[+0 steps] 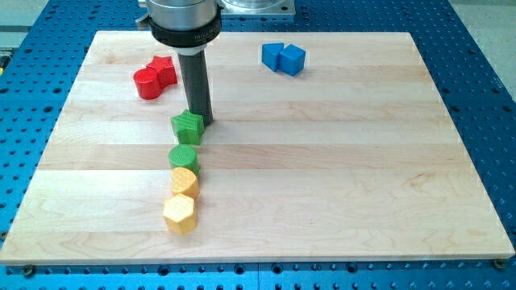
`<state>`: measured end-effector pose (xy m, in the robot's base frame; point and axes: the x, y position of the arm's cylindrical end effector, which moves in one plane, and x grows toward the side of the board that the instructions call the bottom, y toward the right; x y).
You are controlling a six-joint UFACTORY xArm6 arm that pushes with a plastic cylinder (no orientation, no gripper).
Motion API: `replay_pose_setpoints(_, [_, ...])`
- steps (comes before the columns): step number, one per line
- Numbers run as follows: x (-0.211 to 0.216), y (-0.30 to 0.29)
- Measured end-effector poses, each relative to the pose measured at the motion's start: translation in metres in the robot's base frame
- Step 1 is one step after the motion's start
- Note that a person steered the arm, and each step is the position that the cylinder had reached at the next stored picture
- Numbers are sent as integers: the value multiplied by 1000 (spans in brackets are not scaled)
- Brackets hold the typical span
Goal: Place the green star above the green circle
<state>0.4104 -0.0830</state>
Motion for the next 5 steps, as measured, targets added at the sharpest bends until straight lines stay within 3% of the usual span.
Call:
replay_pose_setpoints(3, [20,3])
replay_pose_setpoints(5, [2,6])
